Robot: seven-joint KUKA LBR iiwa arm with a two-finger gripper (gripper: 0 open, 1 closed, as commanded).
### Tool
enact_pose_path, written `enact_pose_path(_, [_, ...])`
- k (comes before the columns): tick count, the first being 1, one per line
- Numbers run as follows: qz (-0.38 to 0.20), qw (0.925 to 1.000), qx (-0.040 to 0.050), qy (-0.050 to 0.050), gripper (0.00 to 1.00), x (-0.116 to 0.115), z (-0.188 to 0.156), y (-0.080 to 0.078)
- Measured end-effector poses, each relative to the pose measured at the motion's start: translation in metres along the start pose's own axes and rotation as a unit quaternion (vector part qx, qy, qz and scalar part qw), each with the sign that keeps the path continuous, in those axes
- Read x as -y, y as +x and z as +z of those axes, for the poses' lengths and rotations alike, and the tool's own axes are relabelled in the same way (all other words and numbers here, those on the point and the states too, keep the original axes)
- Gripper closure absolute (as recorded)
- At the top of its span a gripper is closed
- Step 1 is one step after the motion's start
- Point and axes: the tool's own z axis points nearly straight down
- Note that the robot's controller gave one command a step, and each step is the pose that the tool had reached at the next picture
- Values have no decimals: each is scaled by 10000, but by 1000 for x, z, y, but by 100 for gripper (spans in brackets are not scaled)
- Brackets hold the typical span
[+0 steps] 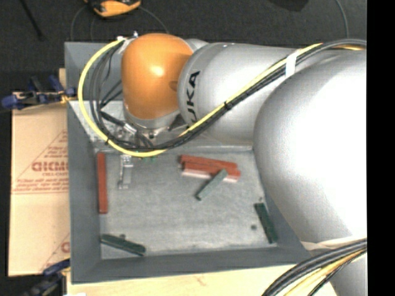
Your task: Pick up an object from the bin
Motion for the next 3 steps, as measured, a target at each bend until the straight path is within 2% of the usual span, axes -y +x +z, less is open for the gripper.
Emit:
enact_pose_path(1, [17, 10000, 41, -9, 0, 1, -5, -2])
enact_pose_path(2, [702, 9975, 52, -17, 0, 1, 1, -19])
enact_pose_path(3, [870, 9962, 39, -1, 0, 51, 10, -18])
